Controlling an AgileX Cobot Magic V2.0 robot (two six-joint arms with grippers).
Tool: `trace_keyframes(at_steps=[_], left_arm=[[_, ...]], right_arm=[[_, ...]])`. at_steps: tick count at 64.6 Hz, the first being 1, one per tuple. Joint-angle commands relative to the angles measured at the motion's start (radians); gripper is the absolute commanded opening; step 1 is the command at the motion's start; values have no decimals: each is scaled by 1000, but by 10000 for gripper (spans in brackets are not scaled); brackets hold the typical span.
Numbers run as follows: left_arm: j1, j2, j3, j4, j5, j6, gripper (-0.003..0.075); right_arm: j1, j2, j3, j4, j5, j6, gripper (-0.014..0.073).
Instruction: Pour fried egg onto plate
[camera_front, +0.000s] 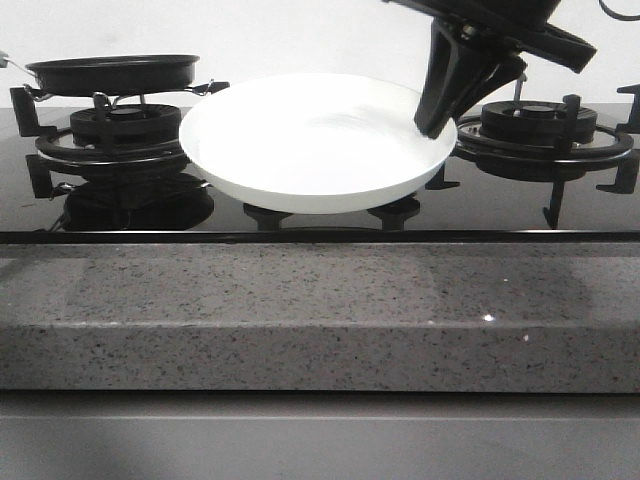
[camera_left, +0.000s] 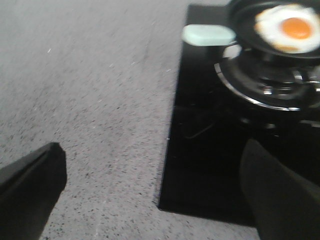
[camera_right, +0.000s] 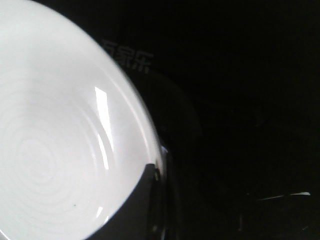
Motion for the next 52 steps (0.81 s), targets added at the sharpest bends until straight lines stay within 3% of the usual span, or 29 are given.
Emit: trace_keyframes(at_steps=[1,20,34,52], left_arm=[[67,96,-99,-74,-40,25,691],[312,387,-282,-812,70,497,691],[366,574,-359,-1222,213,665,691],[366,763,-426,-1508,349,705,690]], right_arm=[[-3,-38,-23,15,-38,-11,-68],[-3,-38,-23,15,-38,-11,-68],[-3,-38,-23,15,-38,-11,-68],[-3,-38,-23,15,-38,-11,-68]])
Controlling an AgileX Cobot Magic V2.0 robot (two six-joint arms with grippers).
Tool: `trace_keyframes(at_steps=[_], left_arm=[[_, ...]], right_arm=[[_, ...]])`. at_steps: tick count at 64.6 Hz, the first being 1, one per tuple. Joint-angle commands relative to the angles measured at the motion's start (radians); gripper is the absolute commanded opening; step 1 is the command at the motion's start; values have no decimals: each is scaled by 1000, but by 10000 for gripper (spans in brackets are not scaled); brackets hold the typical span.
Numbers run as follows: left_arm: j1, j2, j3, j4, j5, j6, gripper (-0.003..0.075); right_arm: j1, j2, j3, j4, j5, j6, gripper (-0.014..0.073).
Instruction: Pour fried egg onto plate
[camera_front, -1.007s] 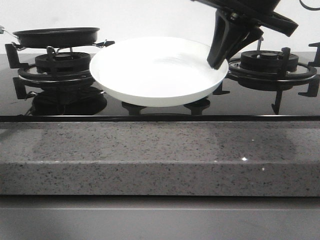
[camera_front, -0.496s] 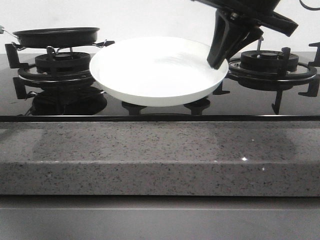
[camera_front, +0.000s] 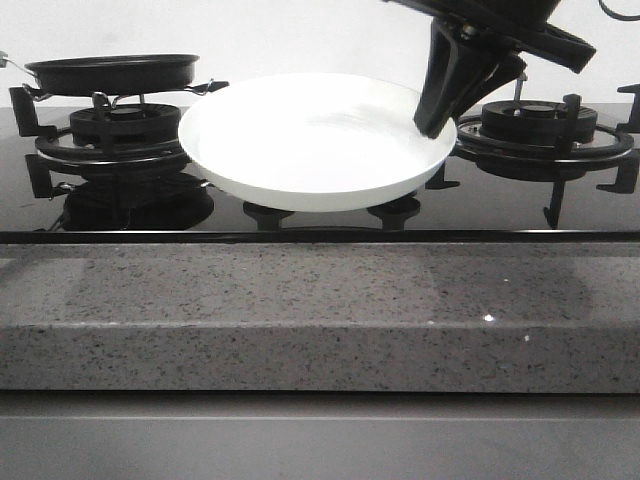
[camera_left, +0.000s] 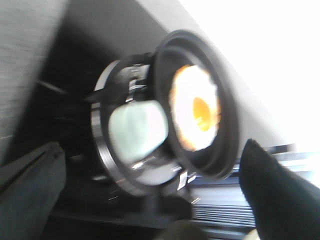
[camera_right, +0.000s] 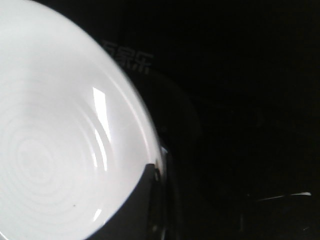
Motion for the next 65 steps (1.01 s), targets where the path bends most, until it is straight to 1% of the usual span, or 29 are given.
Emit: trace_keyframes(at_steps=[1,8,15,22,35,40,44,65], left_arm=[[1,10,-51,-146,54,10,690],[-1,67,-69,-226,109,10,689],[-12,106,-79,-281,119,10,678],[-31,142,-91,-285,129,10,650],[-35,164,-93,-292,170,10,587],[-35,164,-93,-288,181,10,552],[-35,164,-93,-290,178,10,507],[-35,164,-93,-309,171,-2,236]], right_arm=[[-3,-38,-23,14,-38,-10,-68],[-3,-38,-23,14,-38,-10,-68],[-3,-38,-23,14,-38,-10,-68],[-3,-38,-23,14,-38,-10,-68],[-3,-38,-23,14,-38,-10,-68],[-3,-38,-23,14,-38,-10,-68],[-3,-38,-23,14,-38,-10,-68],[-3,-38,-23,14,-38,-10,-68]])
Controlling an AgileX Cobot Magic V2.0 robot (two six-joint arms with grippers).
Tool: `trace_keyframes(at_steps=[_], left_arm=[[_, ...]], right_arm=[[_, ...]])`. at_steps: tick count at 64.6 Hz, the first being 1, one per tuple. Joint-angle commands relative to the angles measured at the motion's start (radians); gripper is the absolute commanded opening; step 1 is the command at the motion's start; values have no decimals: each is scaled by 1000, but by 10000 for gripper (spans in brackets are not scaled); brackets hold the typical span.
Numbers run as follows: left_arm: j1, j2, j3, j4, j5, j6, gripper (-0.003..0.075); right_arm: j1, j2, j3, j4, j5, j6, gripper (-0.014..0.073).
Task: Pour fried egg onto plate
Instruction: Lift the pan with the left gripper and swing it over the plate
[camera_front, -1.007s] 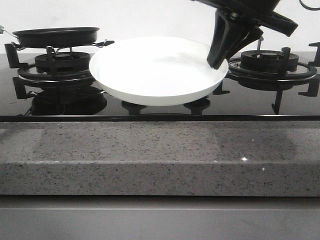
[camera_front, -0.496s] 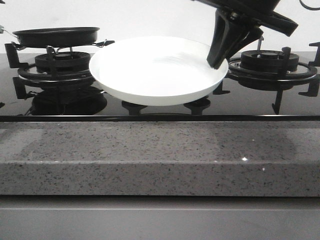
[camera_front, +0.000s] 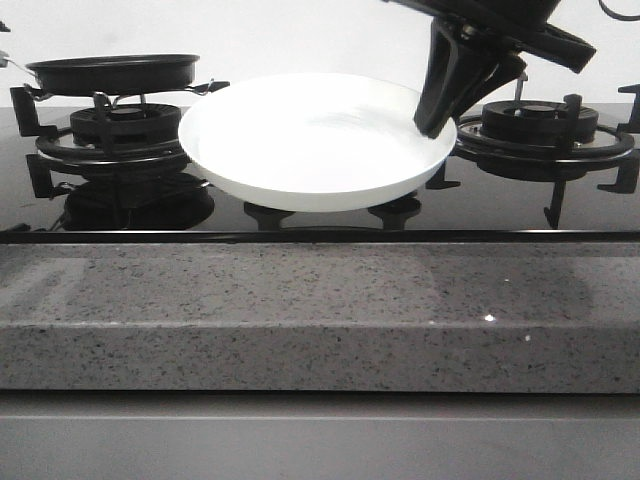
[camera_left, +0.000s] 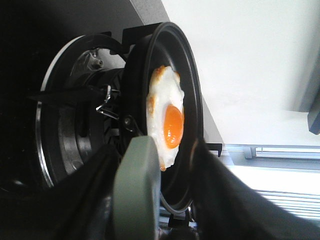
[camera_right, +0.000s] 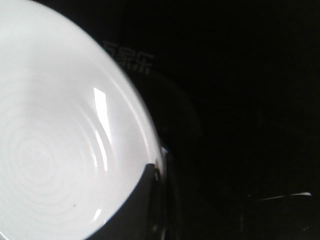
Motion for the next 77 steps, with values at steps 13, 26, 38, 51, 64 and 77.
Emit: trace_keyframes(at_steps=[13,26,38,51,64,77], left_arm=[[-5,-43,-32,-112,56,-6,93],[-5,-43,-32,-155,94,-6,-20],[-5,-56,-32,-197,115,-4,-19],[-9,-120,-32,-192,115,35,-19],[-18,-221,-32,-151,100,67,-19],[-95,-346,-32,-53,6,83,-19]], right_arm=[[-3,-38,-23,13,-38,-10,-68],[-3,-38,-23,13,-38,-10,-68],[-3,-38,-23,13,-38,-10,-68],[-3,-38,-23,13,-38,-10,-68],[-3,-38,-23,13,-38,-10,-68],[-3,-38,-23,13,-38,-10,-68]])
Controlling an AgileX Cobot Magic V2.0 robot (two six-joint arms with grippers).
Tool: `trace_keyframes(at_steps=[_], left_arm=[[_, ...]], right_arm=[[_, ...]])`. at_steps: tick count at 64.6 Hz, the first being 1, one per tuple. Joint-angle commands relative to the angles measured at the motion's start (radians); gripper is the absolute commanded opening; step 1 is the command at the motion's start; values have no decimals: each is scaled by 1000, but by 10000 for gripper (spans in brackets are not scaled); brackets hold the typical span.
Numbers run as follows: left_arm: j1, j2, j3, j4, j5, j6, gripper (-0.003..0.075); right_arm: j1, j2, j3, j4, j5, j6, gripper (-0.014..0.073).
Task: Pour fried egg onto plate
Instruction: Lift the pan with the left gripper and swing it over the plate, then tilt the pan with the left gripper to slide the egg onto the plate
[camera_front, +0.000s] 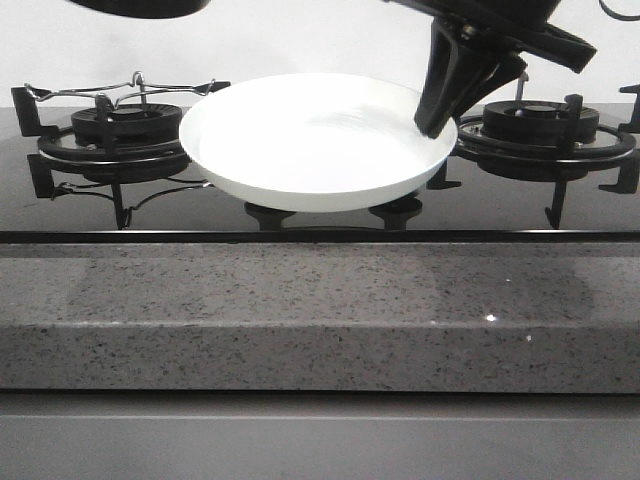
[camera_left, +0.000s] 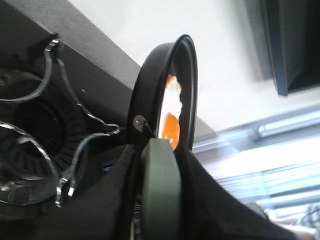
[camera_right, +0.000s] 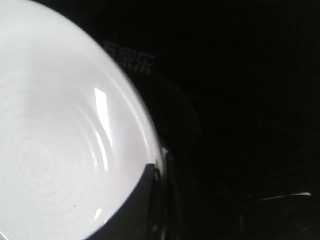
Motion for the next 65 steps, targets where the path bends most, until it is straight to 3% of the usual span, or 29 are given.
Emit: trace_keyframes(at_steps=[1,32,65], left_arm=[[-45,-102,-31,-65,-4,7,-19],[-409,-355,-31,458,-384,9,-19],[-803,-415,-31,1017,-594,9,-19]], right_arm=[[-3,-38,-23,13,-38,-9,-68],[-3,-38,-23,13,-38,-9,-68],[-3,-38,-23,13,-38,-9,-68]])
